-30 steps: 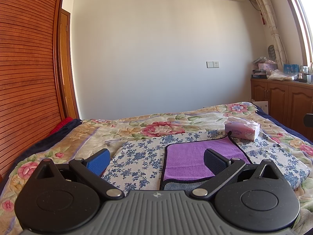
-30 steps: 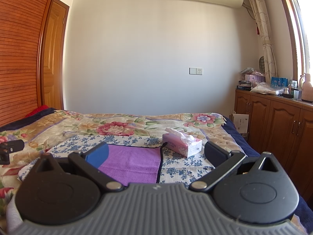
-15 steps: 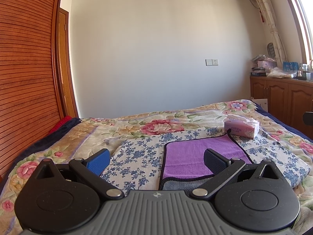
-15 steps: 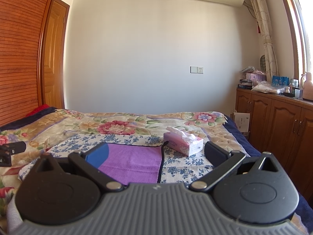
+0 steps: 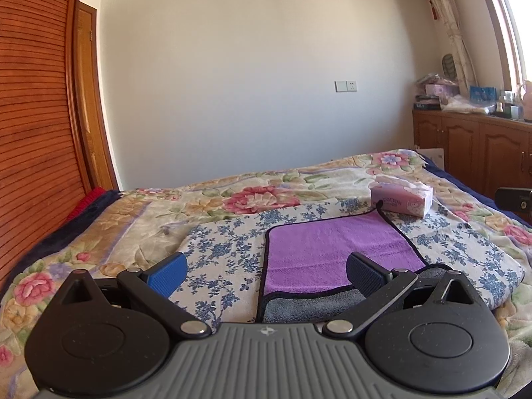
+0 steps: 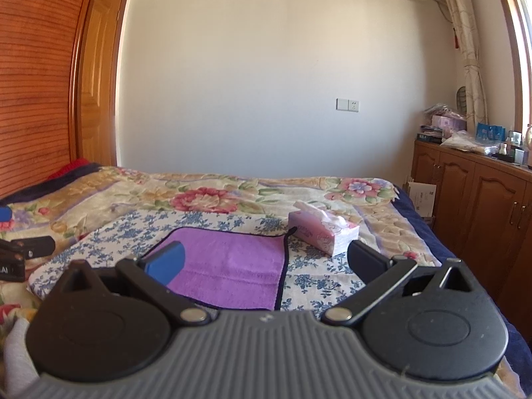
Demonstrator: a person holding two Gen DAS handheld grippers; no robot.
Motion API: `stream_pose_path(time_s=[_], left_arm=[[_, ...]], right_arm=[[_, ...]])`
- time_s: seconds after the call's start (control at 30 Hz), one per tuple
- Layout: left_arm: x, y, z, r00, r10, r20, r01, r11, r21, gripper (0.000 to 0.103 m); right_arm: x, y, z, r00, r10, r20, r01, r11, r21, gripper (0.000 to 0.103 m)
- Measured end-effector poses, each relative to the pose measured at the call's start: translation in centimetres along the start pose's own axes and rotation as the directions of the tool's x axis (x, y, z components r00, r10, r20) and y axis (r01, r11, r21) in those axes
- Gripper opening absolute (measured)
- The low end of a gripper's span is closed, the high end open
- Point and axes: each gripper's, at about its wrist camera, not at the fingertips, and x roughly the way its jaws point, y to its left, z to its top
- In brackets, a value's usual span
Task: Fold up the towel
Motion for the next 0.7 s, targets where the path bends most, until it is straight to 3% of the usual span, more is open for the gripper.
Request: stream_pose_path(time_s=[0.7], left_arm=[[6.1, 1.5, 0.5, 0.984, -0.102, -0.149, 0.094, 0.994, -0.059, 0.103]], right_arm=[[4.8, -0.2, -0.6, 0.99, 0.05, -0.133, -0.056, 0.998, -0.041, 0.103]])
